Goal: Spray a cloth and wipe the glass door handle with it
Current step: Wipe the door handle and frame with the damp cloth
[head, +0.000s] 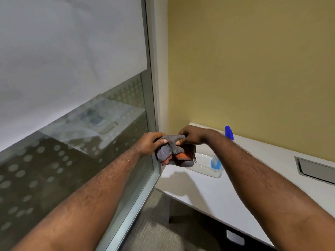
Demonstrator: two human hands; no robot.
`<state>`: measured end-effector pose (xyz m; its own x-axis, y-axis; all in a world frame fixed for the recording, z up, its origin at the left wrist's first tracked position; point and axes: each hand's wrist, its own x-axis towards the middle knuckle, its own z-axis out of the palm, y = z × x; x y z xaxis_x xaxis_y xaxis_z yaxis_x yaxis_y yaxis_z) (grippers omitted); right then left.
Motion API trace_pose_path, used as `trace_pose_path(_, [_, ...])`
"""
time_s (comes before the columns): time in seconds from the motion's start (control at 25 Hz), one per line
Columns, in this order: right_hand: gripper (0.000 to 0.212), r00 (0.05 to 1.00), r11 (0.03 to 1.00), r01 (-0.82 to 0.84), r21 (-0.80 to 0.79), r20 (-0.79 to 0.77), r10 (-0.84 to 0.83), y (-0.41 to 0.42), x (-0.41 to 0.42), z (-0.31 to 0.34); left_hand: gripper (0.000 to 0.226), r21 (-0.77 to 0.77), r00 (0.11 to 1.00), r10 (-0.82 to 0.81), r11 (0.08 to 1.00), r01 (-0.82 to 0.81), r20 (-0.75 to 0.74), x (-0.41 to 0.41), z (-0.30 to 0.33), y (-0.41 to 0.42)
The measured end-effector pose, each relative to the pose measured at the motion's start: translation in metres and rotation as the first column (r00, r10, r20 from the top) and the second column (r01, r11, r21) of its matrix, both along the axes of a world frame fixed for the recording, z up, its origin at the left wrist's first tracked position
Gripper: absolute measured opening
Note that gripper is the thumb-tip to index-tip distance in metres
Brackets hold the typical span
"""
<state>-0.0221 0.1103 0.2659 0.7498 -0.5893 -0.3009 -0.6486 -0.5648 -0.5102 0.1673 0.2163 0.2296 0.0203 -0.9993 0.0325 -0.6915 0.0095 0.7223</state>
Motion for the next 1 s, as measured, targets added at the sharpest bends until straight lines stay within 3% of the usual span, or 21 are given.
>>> trace_pose_path(0.24, [0.020,0.990,0.954,-0.022,0.299,0.140,-0.021,0.033,-0.011,-0.026,0.028,0.071,0.979,0.200,0.978,-0.197,-0.027,-0.025,-0.026,0.064])
trace_pose_path(0.32, [0.015,0.985,0.942,-0.087,0.323,0.167,0.034,0.052,-0.010,-0.043,0.029,0.096,0.954,0.298,0.950,-0.298,0.017,-0.037,-0.039,0.098])
trace_pose_path(0.48, [0.030,0.950,0.925,-0.286,0.250,0.200,0.240,0.115,0.019,-0.074,0.030,0.185,0.865,0.497,0.846,-0.500,0.068,-0.045,-0.056,0.201])
trace_pose_path(0.56, [0.036,0.909,0.903,-0.392,0.177,0.229,0.349,0.161,0.048,-0.082,0.032,0.192,0.776,0.620,0.752,-0.630,0.119,-0.037,-0.060,0.268])
trace_pose_path(0.72, [0.031,0.864,0.908,-0.419,0.016,0.315,0.394,0.259,0.091,-0.090,0.044,0.245,0.529,0.813,0.477,-0.844,0.241,-0.024,-0.067,0.398])
trace_pose_path(1.0, [0.025,0.828,0.921,-0.389,-0.027,0.429,0.362,0.407,0.131,-0.100,0.049,0.171,0.221,0.906,0.168,-0.971,0.362,-0.040,-0.070,0.584])
